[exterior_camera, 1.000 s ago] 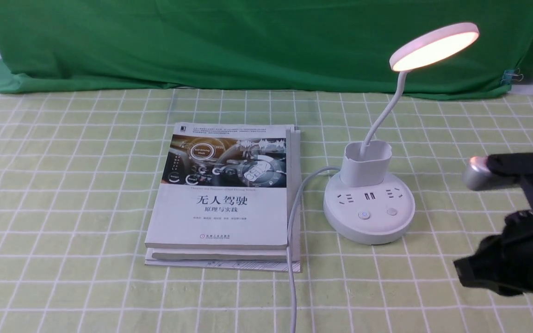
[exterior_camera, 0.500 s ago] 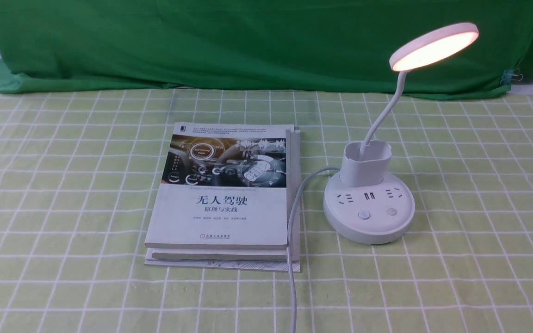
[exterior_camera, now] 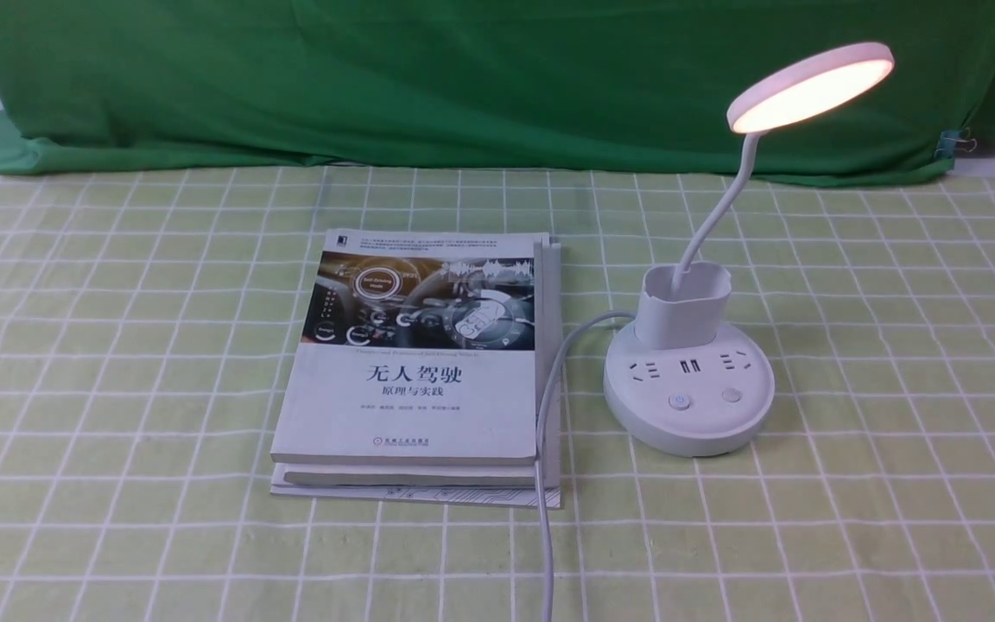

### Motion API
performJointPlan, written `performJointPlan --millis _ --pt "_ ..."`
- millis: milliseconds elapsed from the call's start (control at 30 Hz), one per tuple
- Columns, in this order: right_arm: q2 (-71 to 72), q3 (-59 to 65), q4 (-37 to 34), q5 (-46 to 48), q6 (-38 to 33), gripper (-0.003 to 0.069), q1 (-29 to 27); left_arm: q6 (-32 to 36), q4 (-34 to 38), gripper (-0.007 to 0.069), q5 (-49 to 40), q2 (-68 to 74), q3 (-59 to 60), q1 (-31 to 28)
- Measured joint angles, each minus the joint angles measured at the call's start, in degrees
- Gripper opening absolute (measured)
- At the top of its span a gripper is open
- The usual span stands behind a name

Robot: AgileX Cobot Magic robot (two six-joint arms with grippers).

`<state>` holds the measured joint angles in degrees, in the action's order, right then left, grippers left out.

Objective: Turn on the table lamp on the green coffee tablecloth with your hand.

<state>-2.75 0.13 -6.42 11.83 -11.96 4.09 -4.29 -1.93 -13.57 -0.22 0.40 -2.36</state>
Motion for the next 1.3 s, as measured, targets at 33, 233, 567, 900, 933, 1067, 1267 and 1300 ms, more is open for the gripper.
performJointPlan --millis 33,233,567,900,933,1067,1267,1300 --pt "1.5 0.2 0.2 1.0 0.3 0.0026 0.0 0.0 0.0 0.0003 0.0 0.0 0.0 0.0" --pt "2.7 0.3 0.5 2.7 0.3 0.0027 0.0 0.0 0.0 0.0003 0.0 0.0 0.0 0.0" --pt "2.7 0.3 0.5 2.7 0.4 0.0050 0.0 0.0 0.0 0.0003 0.0 0.0 0.0 0.0" --pt "2.7 0.3 0.6 2.7 0.4 0.0079 0.0 0.0 0.0 0.0003 0.0 0.0 0.0 0.0" --pt "2.7 0.3 0.6 2.7 0.4 0.0083 0.0 0.0 0.0 0.0003 0.0 0.0 0.0 0.0" --pt "2.7 0.3 0.6 2.7 0.4 0.0095 0.0 0.0 0.0 0.0003 0.0 0.0 0.0 0.0" --pt "2.7 0.3 0.6 2.7 0.4 0.0113 0.0 0.0 0.0 0.0003 0.0 0.0 0.0 0.0" --pt "2.7 0.3 0.6 2.7 0.4 0.0116 0.0 0.0 0.0 0.0003 0.0 0.0 0.0 0.0"
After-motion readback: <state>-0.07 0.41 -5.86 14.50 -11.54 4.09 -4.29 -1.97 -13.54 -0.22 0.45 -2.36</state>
